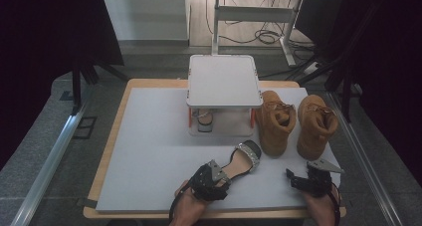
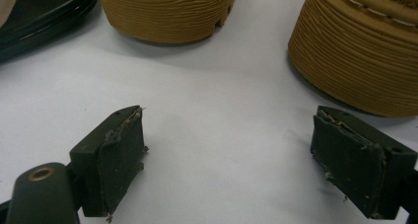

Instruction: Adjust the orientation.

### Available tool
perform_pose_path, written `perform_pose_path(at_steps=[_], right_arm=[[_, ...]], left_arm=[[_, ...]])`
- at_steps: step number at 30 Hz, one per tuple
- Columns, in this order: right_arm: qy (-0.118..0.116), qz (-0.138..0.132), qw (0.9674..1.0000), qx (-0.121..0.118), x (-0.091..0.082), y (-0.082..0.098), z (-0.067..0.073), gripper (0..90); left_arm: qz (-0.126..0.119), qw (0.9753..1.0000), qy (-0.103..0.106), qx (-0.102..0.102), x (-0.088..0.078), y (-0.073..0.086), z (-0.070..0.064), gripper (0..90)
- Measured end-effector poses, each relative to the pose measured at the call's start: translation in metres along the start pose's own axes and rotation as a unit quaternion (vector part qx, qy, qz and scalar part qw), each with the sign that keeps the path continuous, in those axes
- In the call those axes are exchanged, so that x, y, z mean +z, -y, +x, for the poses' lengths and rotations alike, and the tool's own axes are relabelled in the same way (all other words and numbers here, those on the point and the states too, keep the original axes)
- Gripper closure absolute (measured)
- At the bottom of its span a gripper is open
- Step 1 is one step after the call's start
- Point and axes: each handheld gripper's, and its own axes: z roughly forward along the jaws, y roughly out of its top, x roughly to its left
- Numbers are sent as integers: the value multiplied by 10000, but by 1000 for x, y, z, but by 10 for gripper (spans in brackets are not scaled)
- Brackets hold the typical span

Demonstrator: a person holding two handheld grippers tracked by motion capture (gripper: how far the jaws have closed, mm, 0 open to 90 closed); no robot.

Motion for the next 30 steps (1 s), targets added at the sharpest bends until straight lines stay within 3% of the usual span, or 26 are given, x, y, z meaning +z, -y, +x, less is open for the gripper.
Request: perform_pose_path(at_steps=[6, 13, 18, 30], right_arm=[[0, -1, 10000, -1, 0, 0, 0, 128], [0, -1, 10000, -1, 0, 0, 0, 128], [0, -2, 10000, -1, 0, 0, 0, 128], [1, -2, 10000, -1, 0, 0, 0, 128]], left_arm=[[-71, 9999, 137, -39, -3, 2, 4, 381], [-219, 9996, 149, -102, -14, 1, 8, 383], [-269, 9995, 29, -154, -21, -1, 12, 382], [-417, 9976, -186, -520, -25, -6, 30, 382]])
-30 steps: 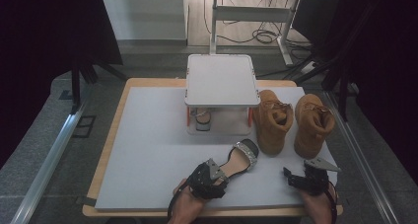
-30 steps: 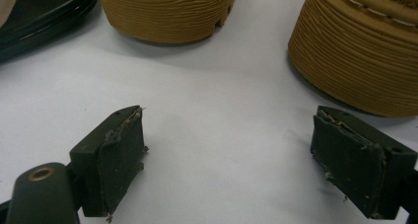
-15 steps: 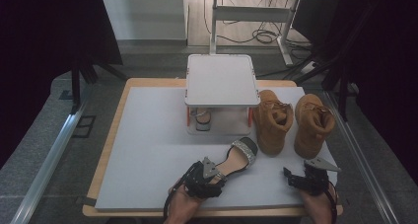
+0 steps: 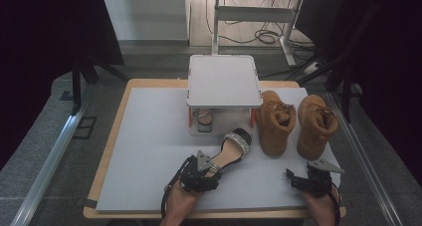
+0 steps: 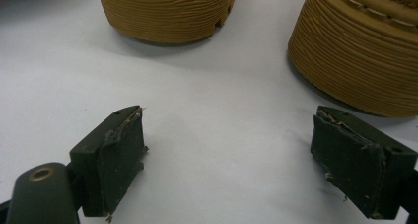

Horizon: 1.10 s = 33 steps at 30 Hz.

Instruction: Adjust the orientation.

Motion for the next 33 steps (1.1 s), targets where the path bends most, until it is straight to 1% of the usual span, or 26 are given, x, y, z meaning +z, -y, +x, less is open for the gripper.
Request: perform_pose_path(at_steps=[8, 18, 33], right_arm=[[-1, 1, 10000, 1, 0, 0, 0, 128], [-2, 1, 10000, 1, 0, 0, 0, 128], [-3, 0, 10000, 1, 0, 0, 0, 128]], left_arm=[[-74, 9997, -131, -204, 10, -10, 11, 381], [-139, 9987, -189, -448, 26, -22, 21, 381], [-178, 9966, -400, -697, 46, -37, 25, 381]])
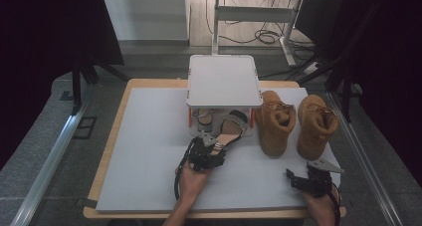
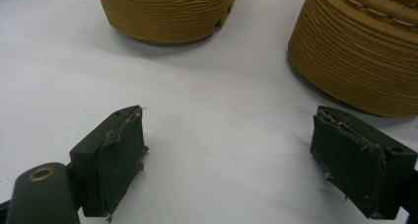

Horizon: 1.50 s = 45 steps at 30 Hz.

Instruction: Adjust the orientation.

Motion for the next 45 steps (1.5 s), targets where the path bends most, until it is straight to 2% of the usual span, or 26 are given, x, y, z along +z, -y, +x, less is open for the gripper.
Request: perform_pose_path(at_steps=[4, 7, 11, 22, 27, 32, 39, 45], right_arm=[[0, 1, 10000, 0, 0, 0, 0, 128], [-2, 1, 10000, 1, 0, 0, 0, 128], [-1, 0, 10000, 3, 0, 0, 0, 128], [-4, 1, 10000, 1, 0, 0, 0, 128], [-4, 1, 10000, 3, 0, 0, 0, 128], [-6, 1, 10000, 3, 0, 0, 0, 128], [-7, 2, 10000, 1, 0, 0, 0, 128], [-9, 3, 10000, -1, 0, 0, 0, 128]], left_arm=[[-35, 10000, -43, -54, 5, -5, -1, 381], [-55, 9998, -157, -72, 9, -9, -2, 381], [-89, 9996, -197, -179, 15, -14, -2, 381], [-135, 9981, -469, -385, 31, -26, -8, 381], [-148, 9967, -635, -491, 39, -32, -9, 380], [-149, 9956, -712, -599, 47, -36, -10, 380], [-137, 9940, -893, -615, 56, -44, -15, 380], [-179, 9917, -1087, -662, 63, -50, -16, 379]])
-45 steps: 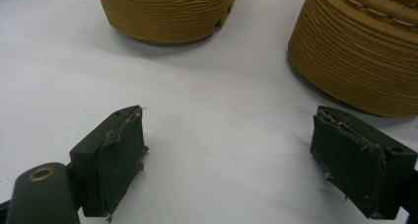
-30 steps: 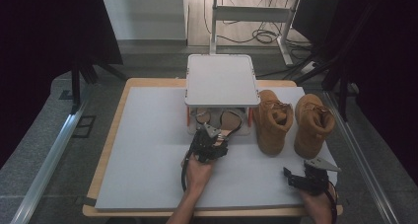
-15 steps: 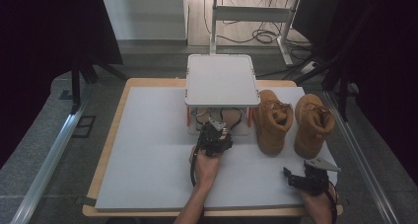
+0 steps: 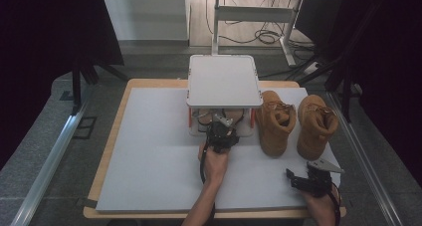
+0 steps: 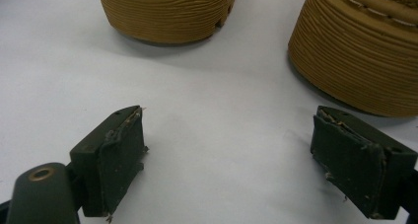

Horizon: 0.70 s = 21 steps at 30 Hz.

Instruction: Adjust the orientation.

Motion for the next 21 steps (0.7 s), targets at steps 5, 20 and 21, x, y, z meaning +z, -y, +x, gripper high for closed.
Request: perform_pose_path(at_steps=[5, 20, 21], right_arm=[[0, -1, 10000, 0, 0, 0, 0, 128], [-2, -1, 10000, 1, 0, 0, 0, 128], [-2, -2, 10000, 1, 0, 0, 0, 128]], left_arm=[[42, 10000, -77, -18, 5, 0, -3, 379], [19, 9996, -266, 11, 17, -3, -8, 380], [16, 9996, -287, 10, 18, -4, -9, 380]])
